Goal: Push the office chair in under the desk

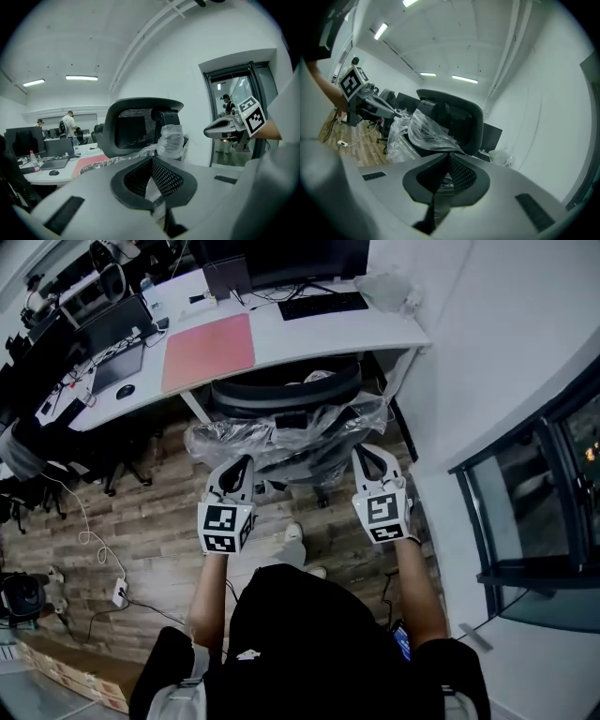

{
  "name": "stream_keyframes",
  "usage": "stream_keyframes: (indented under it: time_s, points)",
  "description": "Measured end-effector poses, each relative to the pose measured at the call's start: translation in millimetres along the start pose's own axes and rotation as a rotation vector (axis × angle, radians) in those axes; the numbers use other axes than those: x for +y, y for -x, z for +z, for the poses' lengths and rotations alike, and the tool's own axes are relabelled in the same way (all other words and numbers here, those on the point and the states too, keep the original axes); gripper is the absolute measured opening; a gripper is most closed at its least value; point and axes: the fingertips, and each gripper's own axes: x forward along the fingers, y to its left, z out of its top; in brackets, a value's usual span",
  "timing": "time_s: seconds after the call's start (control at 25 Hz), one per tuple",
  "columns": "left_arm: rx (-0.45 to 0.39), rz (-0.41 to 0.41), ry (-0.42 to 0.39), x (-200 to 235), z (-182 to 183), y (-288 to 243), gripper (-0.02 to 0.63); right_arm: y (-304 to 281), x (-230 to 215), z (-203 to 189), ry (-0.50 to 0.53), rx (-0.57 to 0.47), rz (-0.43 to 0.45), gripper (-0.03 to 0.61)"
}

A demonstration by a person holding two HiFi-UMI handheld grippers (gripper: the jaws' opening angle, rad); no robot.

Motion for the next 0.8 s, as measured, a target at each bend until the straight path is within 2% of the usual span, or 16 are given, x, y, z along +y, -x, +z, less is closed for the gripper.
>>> stream_keyframes:
  time_s: [0.32,0.76,0.8]
  points:
    - [0.029,0.040,-0.161,18,-1,-15,0.015,-21,-4,-2,0.123,0.051,0.010,0.025]
    - [0.078,0.019,-0.252,39,-1,-37,0.019,-62,-4,7,0.266,0.083,0.027,0.030]
    - [0.086,0.008,-0.261,38,-1,-40,0.043,-65,-2,8,0.282,0.085,0.031,0.039]
